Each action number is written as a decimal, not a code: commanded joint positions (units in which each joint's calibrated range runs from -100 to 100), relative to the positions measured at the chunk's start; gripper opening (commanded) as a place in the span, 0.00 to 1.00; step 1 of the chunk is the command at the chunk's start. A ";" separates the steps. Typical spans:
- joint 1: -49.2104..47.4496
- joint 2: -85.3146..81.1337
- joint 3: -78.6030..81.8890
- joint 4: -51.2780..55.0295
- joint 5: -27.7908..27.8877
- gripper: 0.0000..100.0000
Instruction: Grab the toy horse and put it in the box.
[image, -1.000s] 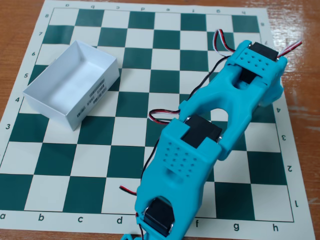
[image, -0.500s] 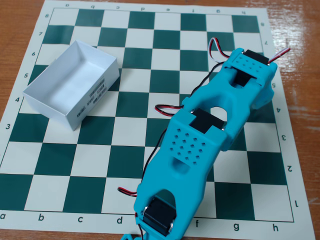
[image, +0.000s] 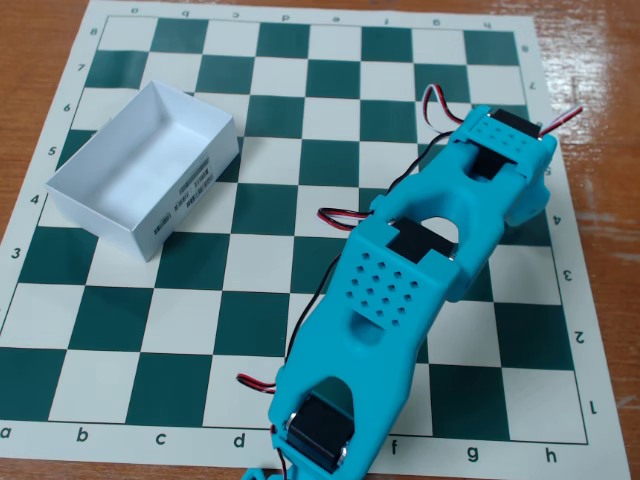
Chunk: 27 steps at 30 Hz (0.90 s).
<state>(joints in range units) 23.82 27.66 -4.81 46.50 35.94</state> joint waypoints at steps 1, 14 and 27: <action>1.03 -0.23 -2.80 -0.48 -0.06 0.14; 1.46 0.04 -3.71 -2.64 0.18 0.00; -4.68 -10.31 2.12 -0.32 0.13 0.00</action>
<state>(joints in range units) 21.88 24.17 -3.99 45.36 36.04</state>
